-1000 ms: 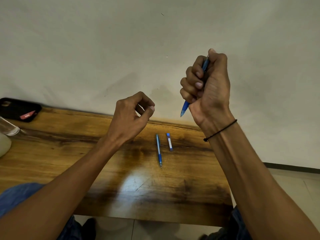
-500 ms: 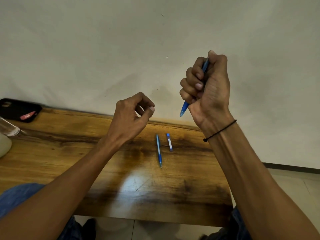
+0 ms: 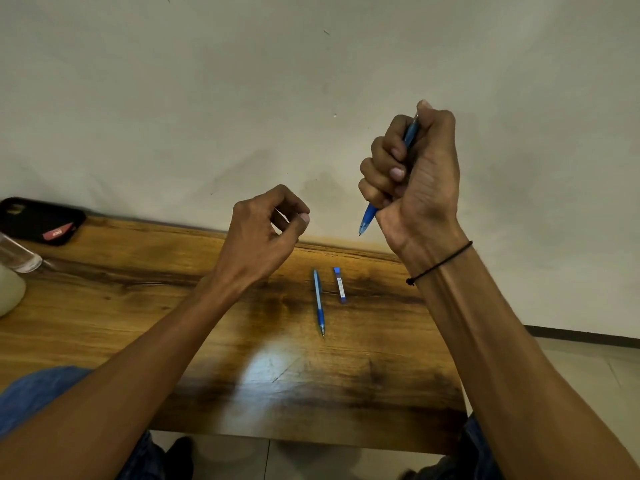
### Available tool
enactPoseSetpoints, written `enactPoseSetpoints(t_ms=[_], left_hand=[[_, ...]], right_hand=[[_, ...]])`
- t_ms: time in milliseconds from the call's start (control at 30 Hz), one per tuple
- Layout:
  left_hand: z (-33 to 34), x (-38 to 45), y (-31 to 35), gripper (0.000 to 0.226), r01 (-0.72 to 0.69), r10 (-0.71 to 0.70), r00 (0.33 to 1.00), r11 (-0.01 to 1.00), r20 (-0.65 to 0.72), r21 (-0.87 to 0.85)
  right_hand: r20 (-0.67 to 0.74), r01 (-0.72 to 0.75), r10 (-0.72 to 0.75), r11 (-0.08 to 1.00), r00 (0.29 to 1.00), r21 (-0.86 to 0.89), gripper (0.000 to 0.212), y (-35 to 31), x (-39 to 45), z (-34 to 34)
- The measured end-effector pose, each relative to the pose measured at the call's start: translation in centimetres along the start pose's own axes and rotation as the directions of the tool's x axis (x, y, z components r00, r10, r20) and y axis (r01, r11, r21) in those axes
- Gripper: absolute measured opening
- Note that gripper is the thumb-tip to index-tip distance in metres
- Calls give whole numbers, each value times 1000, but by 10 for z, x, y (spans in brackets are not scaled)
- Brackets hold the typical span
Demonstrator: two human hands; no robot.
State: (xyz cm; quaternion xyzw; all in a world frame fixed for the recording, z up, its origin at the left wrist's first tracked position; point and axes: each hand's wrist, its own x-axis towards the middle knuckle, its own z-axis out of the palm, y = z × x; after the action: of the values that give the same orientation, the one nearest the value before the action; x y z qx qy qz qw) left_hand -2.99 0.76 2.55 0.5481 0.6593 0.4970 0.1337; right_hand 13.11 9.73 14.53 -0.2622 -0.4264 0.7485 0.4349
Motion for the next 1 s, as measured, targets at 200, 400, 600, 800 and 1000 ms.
enactPoseSetpoints(t_ms=[200,400,600,800,1000], left_hand=[[1,0,0,4,-2,2,1000,1000,5,7],[0,0,1,4,-3,3,1000,1000,3,1],[1,0,2,3,2,-2,1000,1000,2,-2],[1,-1,3,3,4,-4,1000,1000,6,-5],[0,0,3,4,0,0,1000,1000,9,-6]], right_hand=[[-7,-16,16,1000,1000,1,51,1,1,0],[-16,-17,17,1000,1000,18,51,0,0,1],[-35,-25,27,999,999,42,50,-1,0,0],[-48,-35,38,998,998,59,51,0,0,-1],[-56,-34,38,998,998,59,52,-1,1,-1]])
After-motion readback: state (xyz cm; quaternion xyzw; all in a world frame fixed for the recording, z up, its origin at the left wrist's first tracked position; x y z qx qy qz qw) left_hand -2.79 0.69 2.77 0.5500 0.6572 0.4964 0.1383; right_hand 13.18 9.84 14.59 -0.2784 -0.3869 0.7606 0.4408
